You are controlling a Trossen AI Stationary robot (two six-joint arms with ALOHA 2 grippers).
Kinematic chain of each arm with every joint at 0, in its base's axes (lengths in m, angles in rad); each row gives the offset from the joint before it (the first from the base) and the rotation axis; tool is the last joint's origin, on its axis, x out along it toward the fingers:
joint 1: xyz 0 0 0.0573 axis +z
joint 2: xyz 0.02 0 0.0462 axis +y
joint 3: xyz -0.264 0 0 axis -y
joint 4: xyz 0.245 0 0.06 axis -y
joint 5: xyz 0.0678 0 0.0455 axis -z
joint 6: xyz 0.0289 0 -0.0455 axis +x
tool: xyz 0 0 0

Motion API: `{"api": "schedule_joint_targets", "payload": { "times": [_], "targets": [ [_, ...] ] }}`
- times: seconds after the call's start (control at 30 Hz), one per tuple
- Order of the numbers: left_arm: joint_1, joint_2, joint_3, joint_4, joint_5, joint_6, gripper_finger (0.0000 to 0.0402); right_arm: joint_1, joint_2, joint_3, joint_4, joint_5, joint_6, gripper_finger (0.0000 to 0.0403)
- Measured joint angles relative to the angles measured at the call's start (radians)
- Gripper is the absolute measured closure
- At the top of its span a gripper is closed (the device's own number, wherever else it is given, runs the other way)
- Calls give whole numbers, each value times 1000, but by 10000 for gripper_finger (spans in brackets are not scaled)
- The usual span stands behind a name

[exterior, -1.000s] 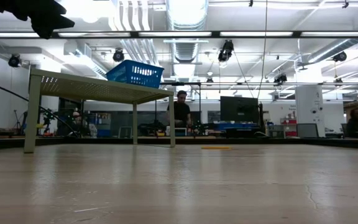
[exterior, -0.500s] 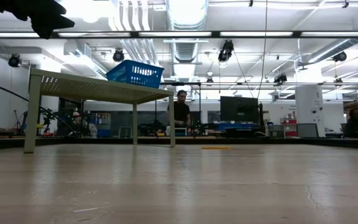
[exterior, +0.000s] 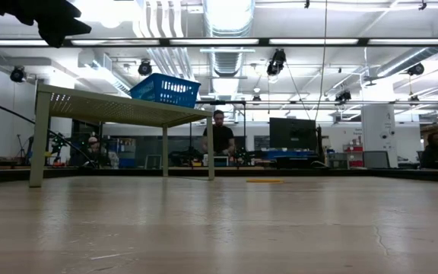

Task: Pick & Place Office Desk Supplies
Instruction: Put the black basket on the shelf

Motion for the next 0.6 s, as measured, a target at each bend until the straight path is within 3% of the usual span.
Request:
{"api": "schedule_joint_targets", "payload": {
  "times": [0.17, 0.37, 0.6],
  "targets": [
    [0, 0, 0, 0, 0, 0, 186, -88, -6, 25, 8, -28, -51, 391],
    [0, 0, 0, 0, 0, 0, 186, -220, -6, 44, 55, -173, -225, 391],
    [0, 0, 0, 0, 0, 0, 186, -368, -6, 101, 55, -219, -443, 391]
  ]
}}
